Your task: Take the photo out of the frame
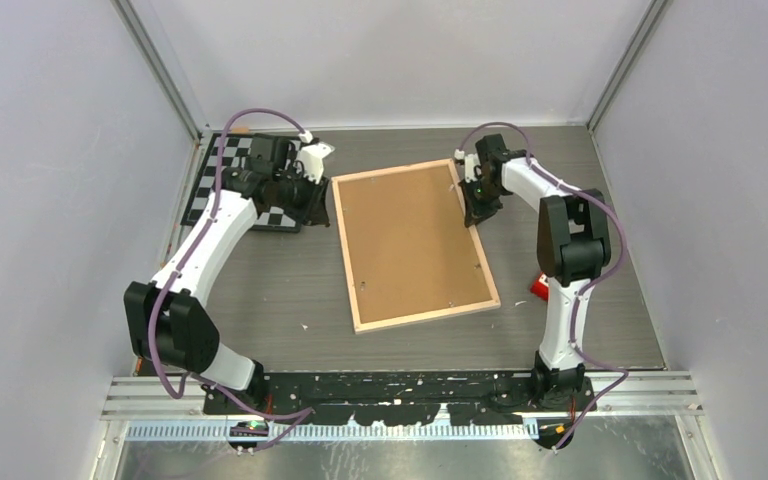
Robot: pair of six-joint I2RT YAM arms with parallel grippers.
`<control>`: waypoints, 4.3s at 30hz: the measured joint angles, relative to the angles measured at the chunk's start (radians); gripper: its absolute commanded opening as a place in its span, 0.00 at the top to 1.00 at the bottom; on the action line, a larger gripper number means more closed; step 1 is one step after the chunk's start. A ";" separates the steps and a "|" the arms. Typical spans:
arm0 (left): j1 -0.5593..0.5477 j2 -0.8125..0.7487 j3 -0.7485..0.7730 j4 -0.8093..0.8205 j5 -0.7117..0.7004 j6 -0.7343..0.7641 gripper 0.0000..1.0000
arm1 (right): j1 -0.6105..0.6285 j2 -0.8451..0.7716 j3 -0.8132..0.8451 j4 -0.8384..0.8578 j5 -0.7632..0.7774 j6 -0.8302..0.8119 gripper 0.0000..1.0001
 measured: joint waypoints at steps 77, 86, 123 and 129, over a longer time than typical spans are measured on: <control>-0.025 0.408 0.208 -0.054 -0.180 0.275 1.00 | 0.075 0.098 0.140 -0.055 -0.075 -0.063 0.99; -0.026 0.408 0.208 -0.054 -0.188 0.210 1.00 | 0.073 0.097 0.136 -0.051 -0.080 -0.062 0.99; -0.027 0.404 0.126 0.224 -0.178 0.006 1.00 | 0.072 0.097 0.134 -0.049 -0.093 -0.051 1.00; -0.023 0.404 0.122 0.272 -0.177 -0.013 1.00 | 0.072 0.097 0.134 -0.049 -0.093 -0.046 0.99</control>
